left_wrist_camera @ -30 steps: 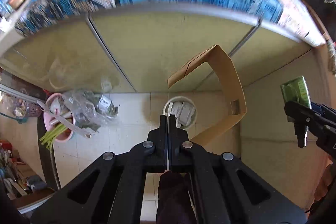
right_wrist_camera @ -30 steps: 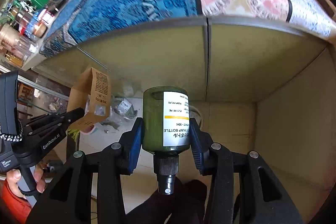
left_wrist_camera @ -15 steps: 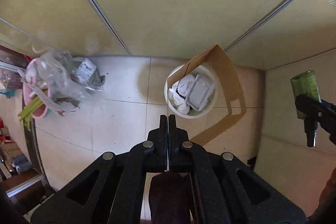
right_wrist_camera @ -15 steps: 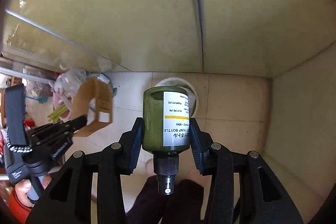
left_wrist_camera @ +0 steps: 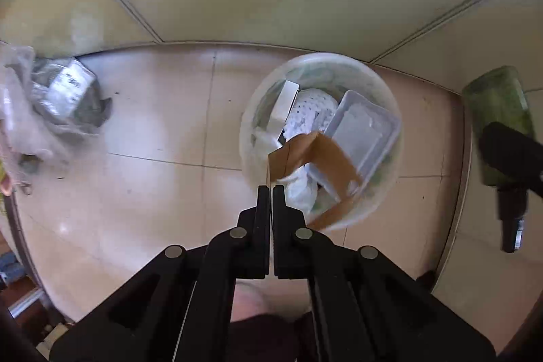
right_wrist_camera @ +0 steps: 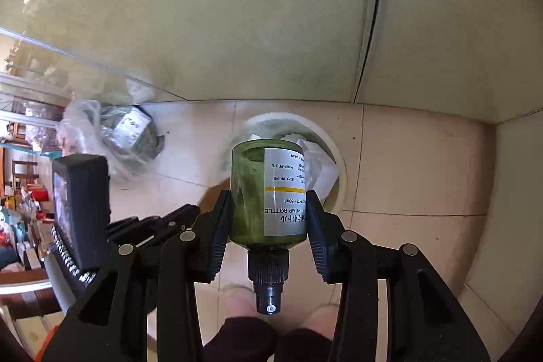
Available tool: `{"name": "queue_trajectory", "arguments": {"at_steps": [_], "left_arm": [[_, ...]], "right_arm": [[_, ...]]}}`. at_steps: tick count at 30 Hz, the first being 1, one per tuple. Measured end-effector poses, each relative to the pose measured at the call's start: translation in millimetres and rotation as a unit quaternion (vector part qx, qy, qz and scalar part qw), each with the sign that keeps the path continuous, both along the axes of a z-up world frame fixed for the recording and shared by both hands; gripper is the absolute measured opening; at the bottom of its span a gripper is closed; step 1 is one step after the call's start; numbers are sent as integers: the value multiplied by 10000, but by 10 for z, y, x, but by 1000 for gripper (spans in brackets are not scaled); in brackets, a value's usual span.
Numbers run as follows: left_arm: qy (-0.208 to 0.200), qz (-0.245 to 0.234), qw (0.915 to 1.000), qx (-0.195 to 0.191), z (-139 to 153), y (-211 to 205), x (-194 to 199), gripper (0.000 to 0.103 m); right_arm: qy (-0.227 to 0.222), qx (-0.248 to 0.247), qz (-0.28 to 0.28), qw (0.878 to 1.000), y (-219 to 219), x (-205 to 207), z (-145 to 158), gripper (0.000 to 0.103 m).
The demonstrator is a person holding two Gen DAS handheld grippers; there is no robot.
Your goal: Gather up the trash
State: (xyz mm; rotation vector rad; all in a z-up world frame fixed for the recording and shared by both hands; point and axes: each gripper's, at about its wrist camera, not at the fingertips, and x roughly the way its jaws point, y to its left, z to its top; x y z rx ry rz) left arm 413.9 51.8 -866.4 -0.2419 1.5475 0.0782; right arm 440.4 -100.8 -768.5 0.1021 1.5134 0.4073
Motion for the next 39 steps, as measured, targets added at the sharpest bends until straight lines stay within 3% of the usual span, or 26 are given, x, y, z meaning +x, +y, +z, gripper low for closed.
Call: {"name": "queue_trajectory", "arguments": {"at_steps": [5,8,12,15,18,22,24,30,34,39], "left_arm": [[128,163,9991,-362,-291,15,82,0],[129,204,9991,-337,-317,31,61,0],[129,258,9992,-267,-216,55,-18,3],[78,407,9987,-281,-22,114,-77,7],[8,439,9987,-251,280,141,-145,7],[-156,370,9991,-139,983,92,-224,7],[-316,345,9988,-161,1415,75,-244,7],[-1134,122,9935,-7,3155,-82,-363,7],[-1859,49,9825,70,4381,-167,-503,10],[-2851,-33,9584,155,5729,-253,-820,16]], "right_arm": [[184,-10,87,9998,189,96,-313,39],[221,-11,195,9996,284,130,-364,39],[384,8,264,9989,261,153,-431,40],[603,94,211,9979,202,161,-409,48],[567,65,155,9983,136,128,-147,48],[239,-50,206,9995,84,63,530,48],[27,-35,216,9998,20,15,1016,48],[-924,-58,364,9950,-78,-198,2697,48],[-1685,1,417,9848,-169,-408,3835,48],[-2690,234,321,9623,-328,-807,5116,48]]}}
